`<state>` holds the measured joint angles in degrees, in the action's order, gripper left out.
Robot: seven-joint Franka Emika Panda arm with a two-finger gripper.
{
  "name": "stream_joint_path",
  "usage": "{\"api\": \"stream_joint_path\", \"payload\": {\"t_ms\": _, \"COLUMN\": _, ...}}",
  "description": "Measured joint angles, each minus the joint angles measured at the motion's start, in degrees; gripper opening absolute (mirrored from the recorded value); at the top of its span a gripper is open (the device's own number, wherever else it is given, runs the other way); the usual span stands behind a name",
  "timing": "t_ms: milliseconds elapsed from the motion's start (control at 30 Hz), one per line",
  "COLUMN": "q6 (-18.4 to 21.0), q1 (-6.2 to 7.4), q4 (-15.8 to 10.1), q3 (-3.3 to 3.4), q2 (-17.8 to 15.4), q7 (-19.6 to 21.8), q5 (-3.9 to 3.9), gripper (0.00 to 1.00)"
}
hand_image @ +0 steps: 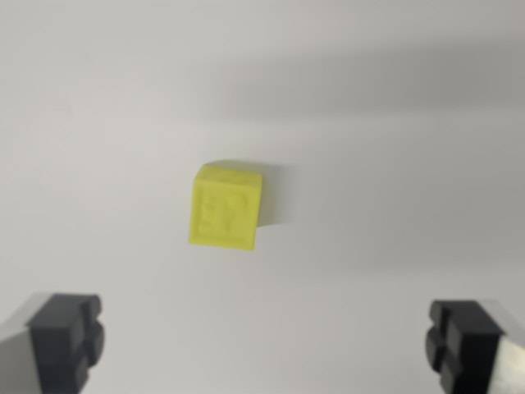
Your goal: Pick yellow cube
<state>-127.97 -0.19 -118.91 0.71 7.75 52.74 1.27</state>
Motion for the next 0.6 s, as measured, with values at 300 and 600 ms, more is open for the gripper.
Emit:
{"api": "stream_joint_path", "payload": {"t_ms": 300, "q6": -3.0, "q1": 0.35, "q4": -2.0, "q3": 0.00, "q2": 1.2, "q7": 0.9, "q5": -0.10, "gripper": 1.00}}
{"api": "stream_joint_path", "payload": {"t_ms": 600, "q6": -6.1, "q1": 0.73, "q4": -3.8, "q3": 0.00, "q2": 2.6, "q7": 1.7, "q5": -0.21, "gripper": 1.00}}
